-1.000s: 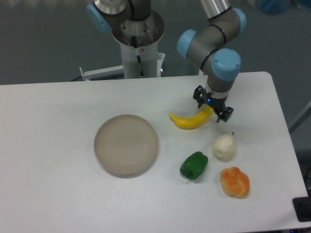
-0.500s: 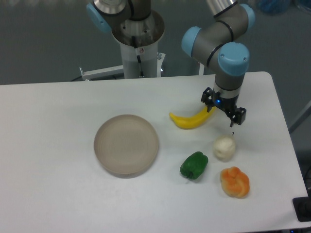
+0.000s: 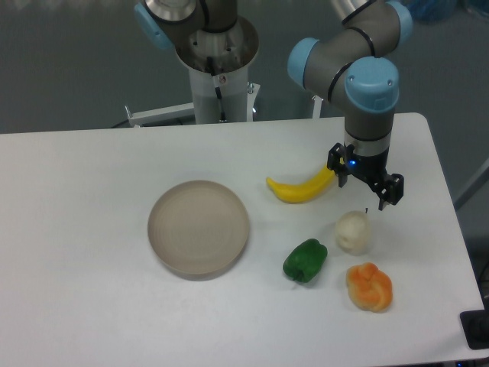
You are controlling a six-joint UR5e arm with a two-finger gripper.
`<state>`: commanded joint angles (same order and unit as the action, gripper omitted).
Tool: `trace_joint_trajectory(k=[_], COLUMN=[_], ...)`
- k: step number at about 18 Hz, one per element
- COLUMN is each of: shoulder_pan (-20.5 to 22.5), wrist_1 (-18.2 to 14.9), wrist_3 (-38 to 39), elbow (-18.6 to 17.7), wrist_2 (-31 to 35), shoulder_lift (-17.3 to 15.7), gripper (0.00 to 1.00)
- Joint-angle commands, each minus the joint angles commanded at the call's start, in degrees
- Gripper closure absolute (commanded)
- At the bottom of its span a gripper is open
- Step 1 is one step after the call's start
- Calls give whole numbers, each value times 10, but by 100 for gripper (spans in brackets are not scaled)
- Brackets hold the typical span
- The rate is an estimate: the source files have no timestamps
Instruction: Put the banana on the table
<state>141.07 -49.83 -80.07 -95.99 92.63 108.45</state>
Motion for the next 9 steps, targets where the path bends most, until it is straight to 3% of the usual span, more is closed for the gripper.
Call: trace_joint_trajectory(k=[9], shoulder_pan=[-21], wrist_1=[-15], wrist_3=[10], elbow=[67], wrist_2=[10], shoulder_lift=[21], gripper=[0])
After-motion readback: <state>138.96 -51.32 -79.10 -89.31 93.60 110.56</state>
